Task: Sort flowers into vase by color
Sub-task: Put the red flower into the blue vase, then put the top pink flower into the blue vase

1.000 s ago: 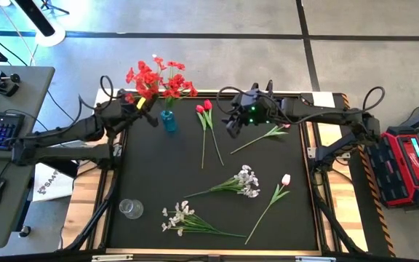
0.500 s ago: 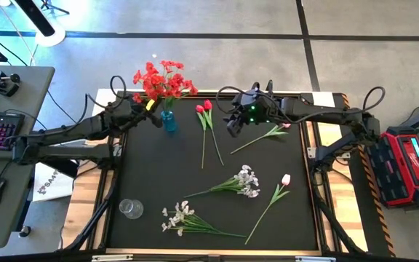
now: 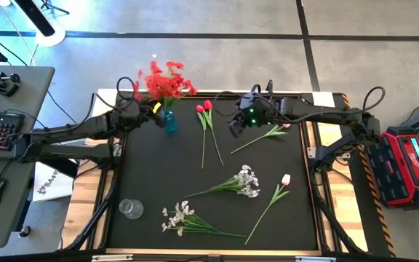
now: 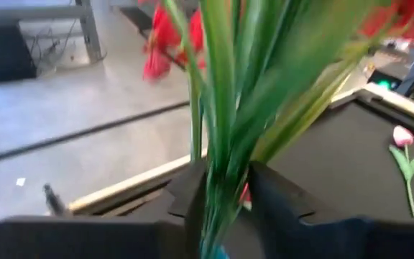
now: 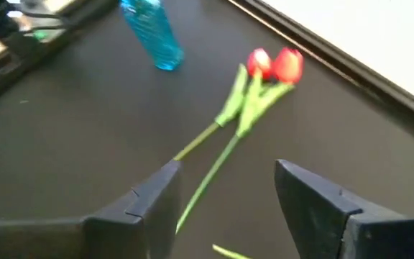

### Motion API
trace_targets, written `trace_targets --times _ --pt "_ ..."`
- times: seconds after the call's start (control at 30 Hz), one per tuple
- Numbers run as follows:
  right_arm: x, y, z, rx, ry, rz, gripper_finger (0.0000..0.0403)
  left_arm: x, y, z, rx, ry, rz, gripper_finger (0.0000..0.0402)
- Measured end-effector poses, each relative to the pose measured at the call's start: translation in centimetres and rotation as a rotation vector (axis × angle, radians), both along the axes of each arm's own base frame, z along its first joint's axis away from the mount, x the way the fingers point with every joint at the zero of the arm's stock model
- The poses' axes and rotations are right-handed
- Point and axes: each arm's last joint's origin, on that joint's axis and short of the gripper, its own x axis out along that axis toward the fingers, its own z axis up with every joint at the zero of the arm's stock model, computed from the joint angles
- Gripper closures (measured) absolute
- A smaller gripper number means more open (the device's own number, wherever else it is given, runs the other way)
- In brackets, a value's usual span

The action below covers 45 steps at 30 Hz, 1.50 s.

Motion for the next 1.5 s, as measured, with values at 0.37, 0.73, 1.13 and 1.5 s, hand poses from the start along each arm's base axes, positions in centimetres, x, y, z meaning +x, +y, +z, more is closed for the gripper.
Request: trace_targets --times 0.37,0.73,1.13,1.5 --pt "-1.0 0.3 -0.8 0.114 0.093 -0.107 0.0174 -1.3 -0.6 -1.3 -0.168 0.043 -0.003 0.0185" --pt "-3.1 0.5 -5.6 0.329 0.257 -0.33 0.0176 -2.7 -2.3 0.2 -0.324 0.028 -0.192 0.0188" --pt "-7.1 -0.4 -13.2 0.497 0.313 -0.876 0.0176 -1.2 -3.9 -0.9 -0.395 0.089 -0.267 0.0188" --pt "-9.1 -3.8 -15.6 0.539 0.176 -1.103 0.0176 -0.1 -4.1 -1.9 -0.38 0.217 -0.323 0.0188"
